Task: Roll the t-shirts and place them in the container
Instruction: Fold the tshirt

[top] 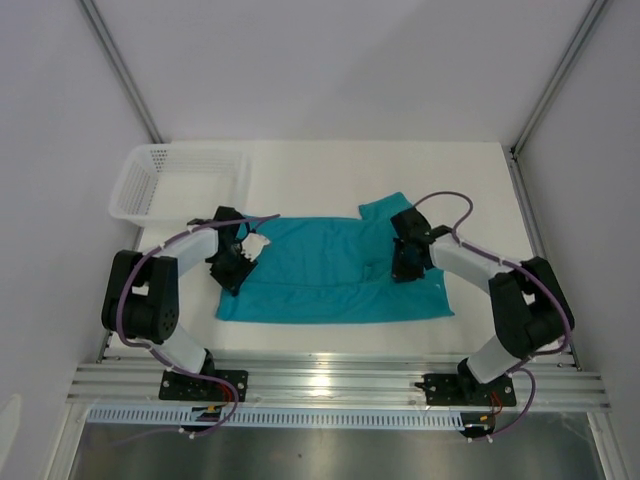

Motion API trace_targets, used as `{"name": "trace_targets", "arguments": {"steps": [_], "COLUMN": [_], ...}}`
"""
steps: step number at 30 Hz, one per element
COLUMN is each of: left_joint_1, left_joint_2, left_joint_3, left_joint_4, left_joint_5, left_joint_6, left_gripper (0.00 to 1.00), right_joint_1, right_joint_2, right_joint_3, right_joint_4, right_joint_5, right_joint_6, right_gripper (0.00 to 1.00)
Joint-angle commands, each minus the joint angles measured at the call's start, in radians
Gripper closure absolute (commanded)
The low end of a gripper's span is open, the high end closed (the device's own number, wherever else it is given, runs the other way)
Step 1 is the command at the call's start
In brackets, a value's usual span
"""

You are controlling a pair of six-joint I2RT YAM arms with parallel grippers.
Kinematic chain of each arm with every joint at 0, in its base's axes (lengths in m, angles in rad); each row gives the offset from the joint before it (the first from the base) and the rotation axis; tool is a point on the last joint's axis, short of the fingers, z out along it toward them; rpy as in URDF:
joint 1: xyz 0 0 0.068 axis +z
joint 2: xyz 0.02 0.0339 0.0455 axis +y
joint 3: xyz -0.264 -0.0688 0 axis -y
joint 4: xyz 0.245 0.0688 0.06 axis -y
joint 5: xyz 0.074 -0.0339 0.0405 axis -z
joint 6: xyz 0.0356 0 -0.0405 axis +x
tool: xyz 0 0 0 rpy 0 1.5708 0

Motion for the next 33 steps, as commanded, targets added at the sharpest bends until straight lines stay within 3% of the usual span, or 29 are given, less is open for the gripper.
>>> {"name": "trace_targets", "arguments": {"steps": [1,6,10,16,20,27,31,33], "left_joint_1": [0.025,0.031,0.033,0.017,-0.115,-0.412,-0.519,-0.547], "left_joint_2": [0.003,0.029,0.014,-0.149,-0.199,-0.108,-0.028,0.013], "left_joint_3": [-0.038,-0.041,-0.035,0.149,0.315,0.404,0.487,0.527], "left_joint_4": [0.009,0.019,0.009,-0.127,-0.129,0.044,0.108,0.14], "left_joint_5": [-0.018,-0.015,-0.015,0.114,0.206,0.208,0.26,0.3], "left_joint_6": [0.004,0.003,0.004,0.001,0.004,-0.02,-0.022,-0.016], "left_gripper": [0.63,0.62,0.63,0.56,0.53,0.54,0.51,0.48], "right_joint_1": [-0.037,-0.098,-0.128,-0.218,-0.25,-0.298,-0.307,-0.312], "right_joint_2": [-0.136,-0.254,-0.328,-0.461,-0.495,-0.452,-0.472,-0.48], "right_joint_3": [-0.123,-0.272,-0.236,-0.211,-0.228,-0.301,-0.323,-0.323], "right_joint_4": [-0.083,-0.023,-0.065,-0.189,-0.207,-0.122,-0.1,-0.108], "right_joint_5": [0.072,-0.017,-0.008,-0.011,-0.023,-0.106,-0.107,-0.094], "right_joint_6": [0.009,0.016,-0.005,-0.02,0.044,0.115,0.125,0.141], "right_gripper": [1.0,0.9,0.85,0.78,0.77,0.98,0.98,0.9]}}
